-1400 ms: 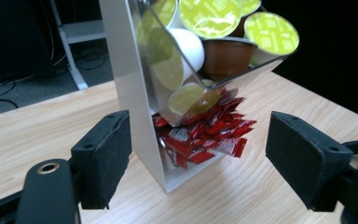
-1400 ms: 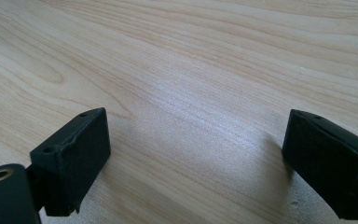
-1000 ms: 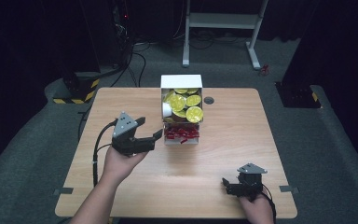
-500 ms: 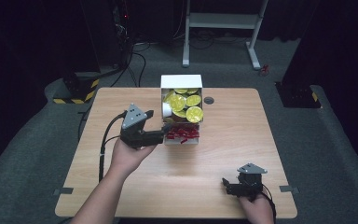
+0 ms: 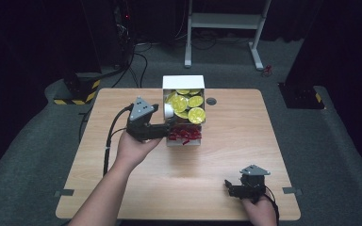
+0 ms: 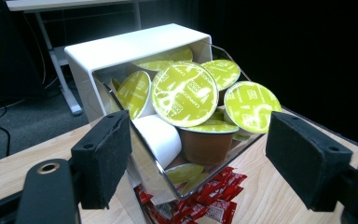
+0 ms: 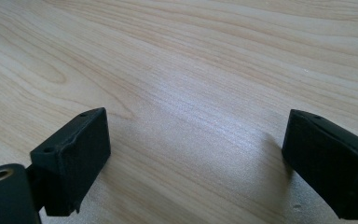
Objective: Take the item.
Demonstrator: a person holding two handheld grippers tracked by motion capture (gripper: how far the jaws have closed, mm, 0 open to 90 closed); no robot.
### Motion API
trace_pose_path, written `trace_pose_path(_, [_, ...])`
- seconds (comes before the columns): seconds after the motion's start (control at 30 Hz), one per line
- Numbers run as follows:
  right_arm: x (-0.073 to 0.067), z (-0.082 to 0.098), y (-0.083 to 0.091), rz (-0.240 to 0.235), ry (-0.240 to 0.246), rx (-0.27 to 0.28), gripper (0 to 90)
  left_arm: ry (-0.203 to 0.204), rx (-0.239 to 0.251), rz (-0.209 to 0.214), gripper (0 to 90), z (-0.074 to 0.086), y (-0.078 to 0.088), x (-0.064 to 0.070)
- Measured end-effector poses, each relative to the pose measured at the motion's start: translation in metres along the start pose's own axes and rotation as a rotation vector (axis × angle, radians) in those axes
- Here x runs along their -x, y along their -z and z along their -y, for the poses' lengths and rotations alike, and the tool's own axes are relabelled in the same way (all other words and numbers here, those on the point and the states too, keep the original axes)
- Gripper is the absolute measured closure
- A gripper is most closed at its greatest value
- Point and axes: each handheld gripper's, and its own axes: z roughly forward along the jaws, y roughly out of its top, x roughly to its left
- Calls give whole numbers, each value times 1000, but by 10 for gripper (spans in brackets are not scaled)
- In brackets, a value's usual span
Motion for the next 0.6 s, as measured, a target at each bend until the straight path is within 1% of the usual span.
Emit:
trace_pose_path(0.1, [0,0,0,-1,-1,-1,76,4,6,6,229,0,-1,1])
trace_pose_path(0.33, [0,0,0,-1,-1,-1,76,5,7,2,229,-4,-8,-3])
trace_pose_path(0.4, [0,0,0,-1,-1,-1,76,-6,1,-1,228,-6,-11,-2])
trace_pose_path(0.5, [0,0,0,0,1,0,76,-6,-6,2,226,-7,-15,-2])
trace_pose_path(0.6, [0,0,0,-1,1,0,76,-19,-11,-1,226,-13,-20,-2])
